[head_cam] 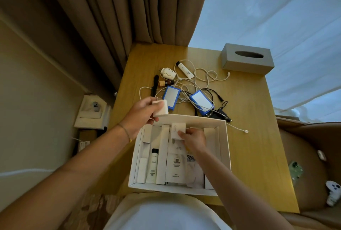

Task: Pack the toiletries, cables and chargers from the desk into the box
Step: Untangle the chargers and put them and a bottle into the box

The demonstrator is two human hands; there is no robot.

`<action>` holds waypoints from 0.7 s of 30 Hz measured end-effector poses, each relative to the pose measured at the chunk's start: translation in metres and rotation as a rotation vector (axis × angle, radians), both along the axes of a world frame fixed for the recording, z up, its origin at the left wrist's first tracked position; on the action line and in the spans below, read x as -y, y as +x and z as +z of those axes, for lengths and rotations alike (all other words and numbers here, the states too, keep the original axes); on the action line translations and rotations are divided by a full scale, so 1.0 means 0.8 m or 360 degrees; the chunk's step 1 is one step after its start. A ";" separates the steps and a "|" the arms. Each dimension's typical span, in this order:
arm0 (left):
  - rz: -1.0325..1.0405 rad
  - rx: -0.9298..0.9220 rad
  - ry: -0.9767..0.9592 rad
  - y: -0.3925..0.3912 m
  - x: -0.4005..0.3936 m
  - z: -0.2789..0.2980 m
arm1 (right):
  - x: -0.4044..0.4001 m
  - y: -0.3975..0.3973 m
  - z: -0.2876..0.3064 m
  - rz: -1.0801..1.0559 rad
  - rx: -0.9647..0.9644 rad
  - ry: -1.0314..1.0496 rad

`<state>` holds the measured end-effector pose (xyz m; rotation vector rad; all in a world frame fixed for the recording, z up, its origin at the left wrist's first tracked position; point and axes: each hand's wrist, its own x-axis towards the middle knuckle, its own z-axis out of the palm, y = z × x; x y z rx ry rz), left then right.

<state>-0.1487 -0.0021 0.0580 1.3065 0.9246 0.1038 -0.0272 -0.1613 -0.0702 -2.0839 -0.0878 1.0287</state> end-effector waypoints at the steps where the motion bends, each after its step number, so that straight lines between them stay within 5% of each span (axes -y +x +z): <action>1: -0.0084 -0.0045 0.0027 -0.006 0.003 0.001 | -0.001 -0.001 -0.003 0.0013 0.0016 -0.0014; 15: -0.0783 -0.0579 0.0431 -0.018 0.072 -0.064 | -0.001 -0.009 0.007 0.0305 0.0590 -0.0181; 18: -0.0671 -0.0606 0.0540 -0.012 0.077 -0.077 | 0.014 -0.005 0.026 0.0340 0.0259 0.0179; 21: -0.0653 -0.0615 0.0551 -0.005 0.082 -0.084 | 0.036 -0.004 0.042 0.0771 0.0016 0.0262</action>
